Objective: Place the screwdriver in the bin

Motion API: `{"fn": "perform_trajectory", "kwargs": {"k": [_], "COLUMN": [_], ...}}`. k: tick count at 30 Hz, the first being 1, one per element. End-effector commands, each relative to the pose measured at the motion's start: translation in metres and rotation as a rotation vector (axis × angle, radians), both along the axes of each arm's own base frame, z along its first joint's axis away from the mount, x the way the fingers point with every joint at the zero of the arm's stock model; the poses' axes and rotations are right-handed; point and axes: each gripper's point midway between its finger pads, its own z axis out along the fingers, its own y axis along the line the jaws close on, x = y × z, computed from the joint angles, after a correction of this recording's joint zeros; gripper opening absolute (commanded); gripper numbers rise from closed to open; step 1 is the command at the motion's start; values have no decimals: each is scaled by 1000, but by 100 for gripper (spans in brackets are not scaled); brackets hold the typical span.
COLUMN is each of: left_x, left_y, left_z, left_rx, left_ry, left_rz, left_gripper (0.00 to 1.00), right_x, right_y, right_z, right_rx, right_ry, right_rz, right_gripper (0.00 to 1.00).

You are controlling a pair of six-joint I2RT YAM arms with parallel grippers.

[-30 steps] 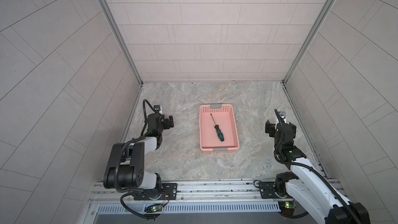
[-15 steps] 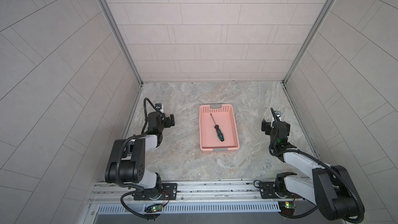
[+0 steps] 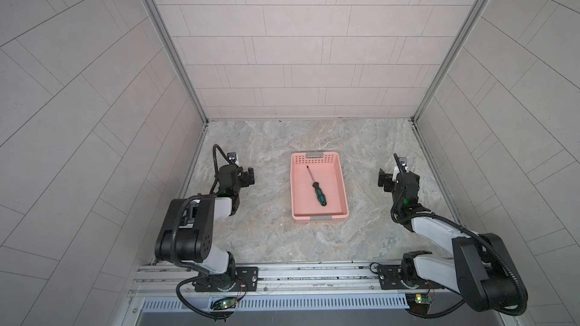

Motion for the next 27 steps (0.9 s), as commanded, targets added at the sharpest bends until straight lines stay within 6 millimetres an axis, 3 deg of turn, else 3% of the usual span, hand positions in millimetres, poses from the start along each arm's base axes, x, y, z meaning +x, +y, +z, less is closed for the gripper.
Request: {"fn": "perform_trajectory", "kwargs": {"k": [1,5,10,15,27], "left_x": [3,4,5,5,4], "left_y": [1,1,1,0,-1], "left_z": [6,5,4,5,6], "left_rx": [-11,-9,-10,-9,-7], "left_ry": [-34,-27,-24,-26,-29], "left_rz": [-6,-6,-9,-11,-10], "left_gripper": [100,100,100,100,100], "right_x": [-1,3,22,44,44], "right_y": [0,2,11,11,8], "right_z": [3,-1,-3,-34,-36], "right_rx": [-1,0,25,22,37], "right_ry": [-13,-13,-24,40,60], "right_rz": [6,22,62,79,62], "right_gripper": [100,100,100,100,100]}}
